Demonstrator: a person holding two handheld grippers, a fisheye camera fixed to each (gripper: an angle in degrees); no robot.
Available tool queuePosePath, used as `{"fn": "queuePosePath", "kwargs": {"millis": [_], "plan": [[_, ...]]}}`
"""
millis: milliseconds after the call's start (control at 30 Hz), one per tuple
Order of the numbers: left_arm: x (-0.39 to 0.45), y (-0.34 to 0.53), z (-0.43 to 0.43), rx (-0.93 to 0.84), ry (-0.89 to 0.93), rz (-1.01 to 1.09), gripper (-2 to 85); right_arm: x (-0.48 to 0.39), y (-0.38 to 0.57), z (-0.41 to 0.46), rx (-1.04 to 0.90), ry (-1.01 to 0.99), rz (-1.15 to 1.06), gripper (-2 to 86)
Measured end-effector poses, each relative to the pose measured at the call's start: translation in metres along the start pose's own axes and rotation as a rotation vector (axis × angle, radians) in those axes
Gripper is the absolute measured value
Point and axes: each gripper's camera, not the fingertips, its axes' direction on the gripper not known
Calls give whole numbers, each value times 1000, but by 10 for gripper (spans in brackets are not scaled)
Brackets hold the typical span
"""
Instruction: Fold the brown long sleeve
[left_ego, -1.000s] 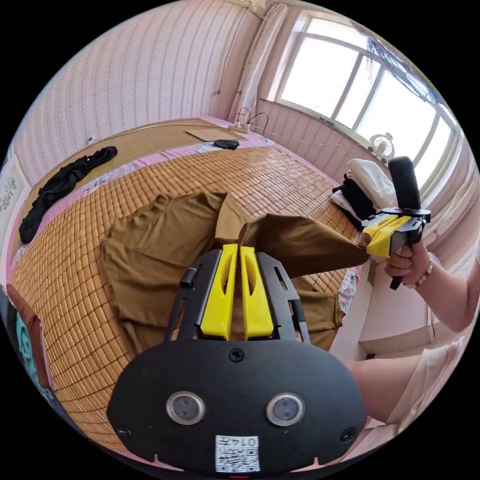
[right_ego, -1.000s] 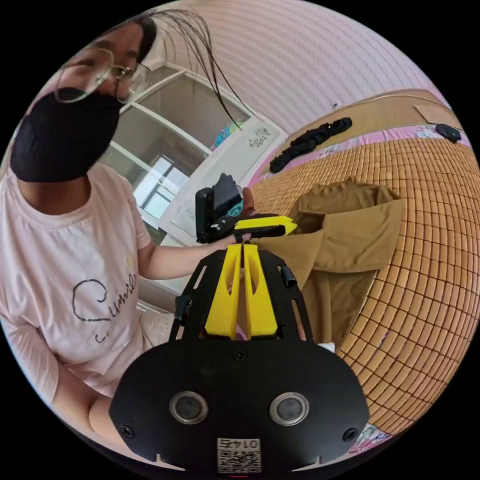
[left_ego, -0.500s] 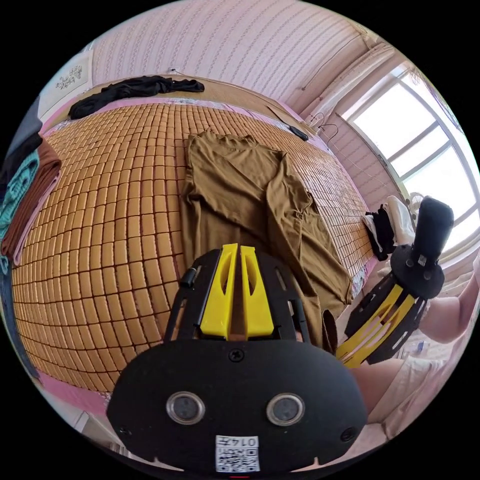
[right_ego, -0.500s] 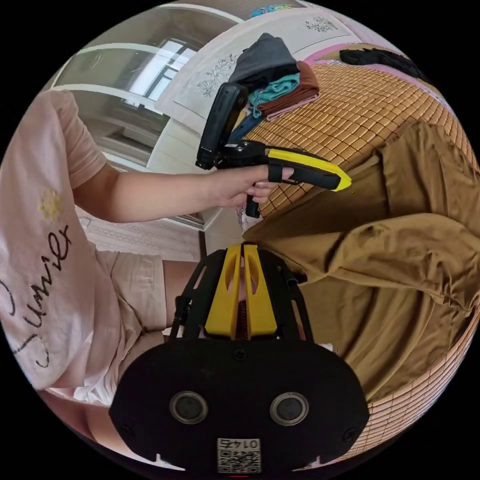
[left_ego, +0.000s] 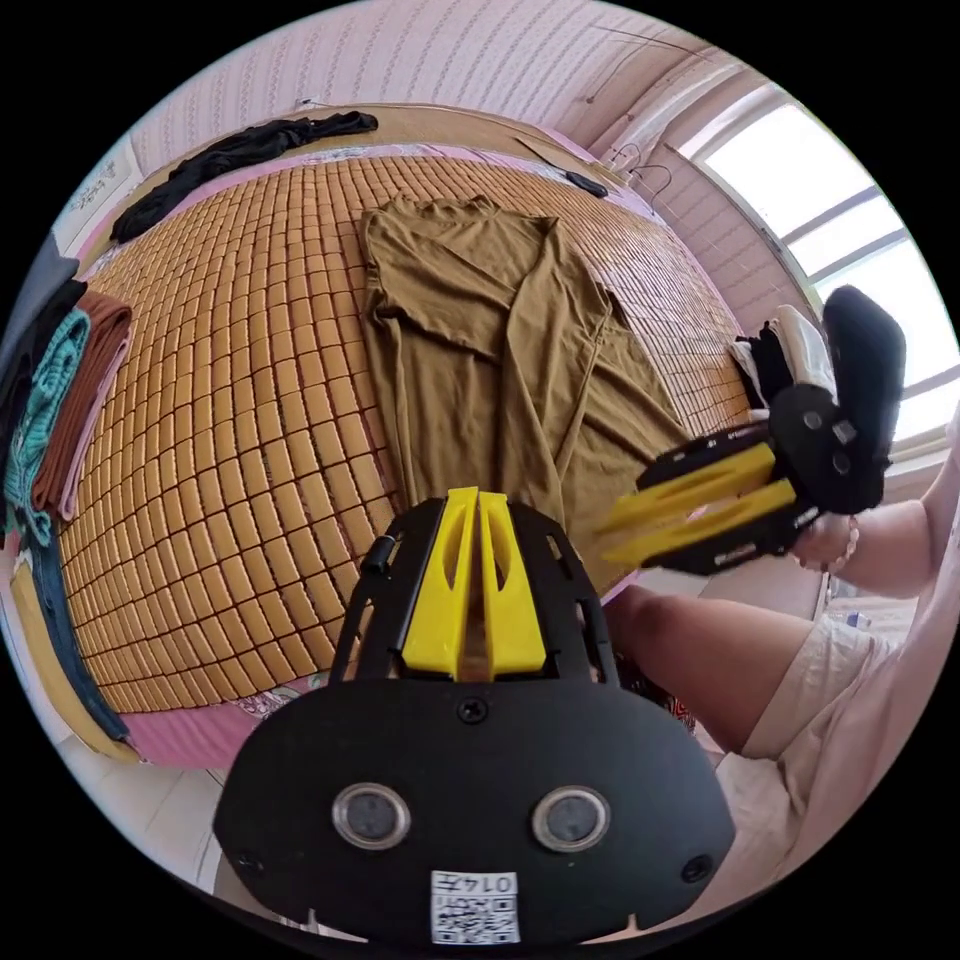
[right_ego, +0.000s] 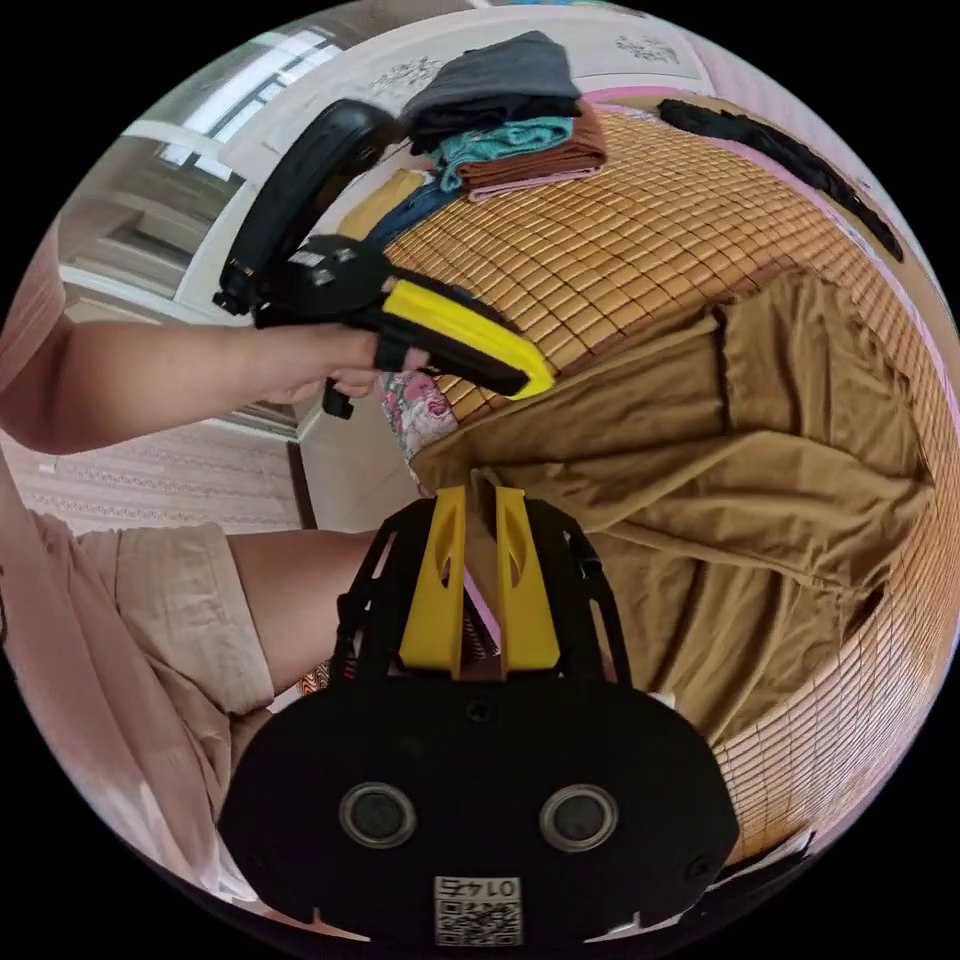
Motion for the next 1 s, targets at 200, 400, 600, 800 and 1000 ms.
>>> {"fn": "queuePosePath", "kwargs": {"millis": [200,400,600,800,1000], "plan": [[56,5,34,-88,-4,153,73,89,34,-12,-13,93,331,54],[62,-1,72,-225,-99,213,8,118,26,-17,74,145,419,53],[-1,14,33,-142,-155,8,-6,130,25,-18,85,115,513,27],[-64,27,25,-145,-167,-182,-6,134,34,-34,104,123,510,37],[-81,-7,4,41,-143,-135,22,190,57,-105,245,225,598,102]]}}
